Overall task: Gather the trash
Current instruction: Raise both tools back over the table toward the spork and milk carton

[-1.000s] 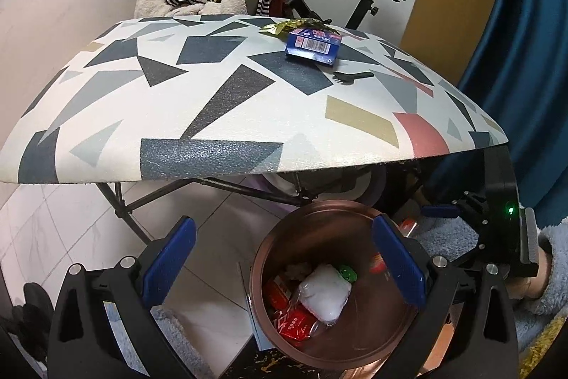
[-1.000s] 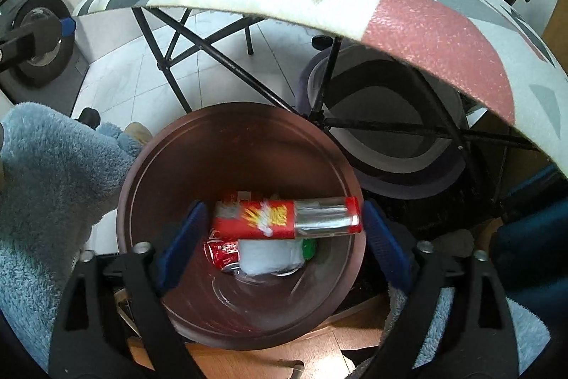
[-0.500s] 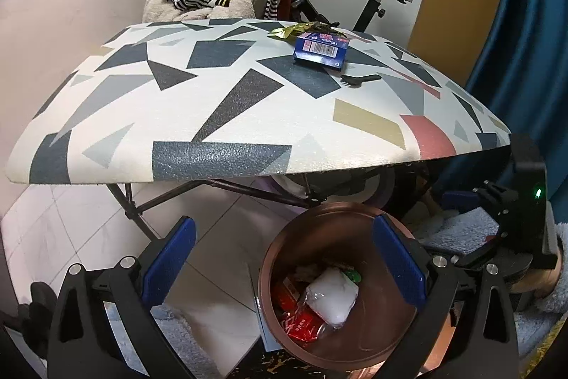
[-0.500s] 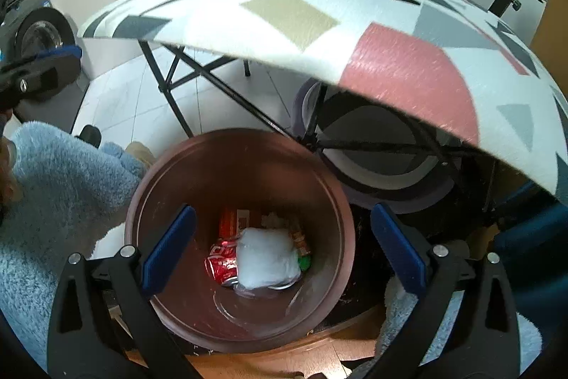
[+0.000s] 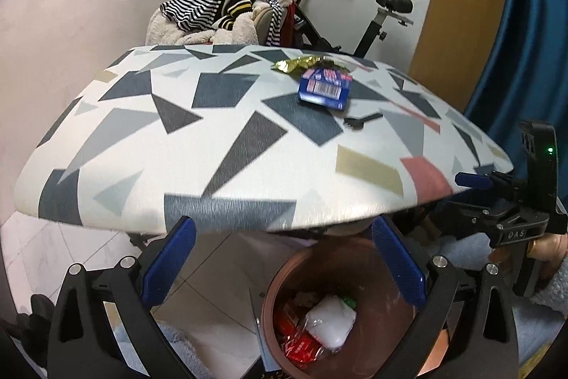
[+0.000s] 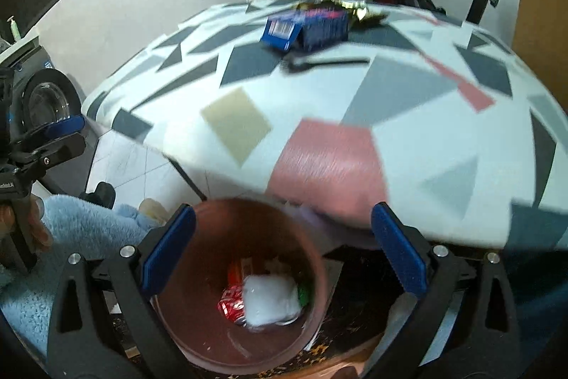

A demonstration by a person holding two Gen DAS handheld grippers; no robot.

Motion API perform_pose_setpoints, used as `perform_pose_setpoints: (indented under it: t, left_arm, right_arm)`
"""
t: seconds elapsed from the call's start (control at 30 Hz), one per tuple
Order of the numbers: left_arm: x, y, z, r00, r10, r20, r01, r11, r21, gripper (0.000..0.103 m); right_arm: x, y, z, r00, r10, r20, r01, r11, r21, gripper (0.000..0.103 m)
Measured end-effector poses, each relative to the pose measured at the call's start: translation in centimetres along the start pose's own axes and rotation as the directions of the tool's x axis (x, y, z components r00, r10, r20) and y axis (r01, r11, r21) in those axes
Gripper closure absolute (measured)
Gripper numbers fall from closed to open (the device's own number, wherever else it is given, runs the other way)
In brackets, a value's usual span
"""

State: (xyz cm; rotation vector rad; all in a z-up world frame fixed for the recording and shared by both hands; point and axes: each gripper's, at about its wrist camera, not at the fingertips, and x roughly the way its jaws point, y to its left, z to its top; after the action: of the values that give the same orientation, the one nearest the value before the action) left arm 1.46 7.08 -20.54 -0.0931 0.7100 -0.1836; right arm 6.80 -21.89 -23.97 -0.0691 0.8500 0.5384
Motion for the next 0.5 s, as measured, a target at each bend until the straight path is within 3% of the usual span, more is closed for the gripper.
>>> perform_pose_setpoints:
  t: [0.27, 0.5]
  left_arm:
    - [0.3, 0.4, 3.5, 0.999, 0.017, 0.035, -0.017, 1.000, -0.007, 0.006]
    - [0.8, 0.5, 6.2, 0.998, 0.030, 0.051, -0.031, 0.999, 0.024, 0.006]
  right_arm:
    - [0.6, -1.8, 4.3, 0.997, -0.081, -0.017, 0.079, 0.993, -0.085, 0.006]
    - [2.1, -3.6, 7.0, 0.996, -0.070, -0.052, 0.064, 0.992, -0.110, 0.006]
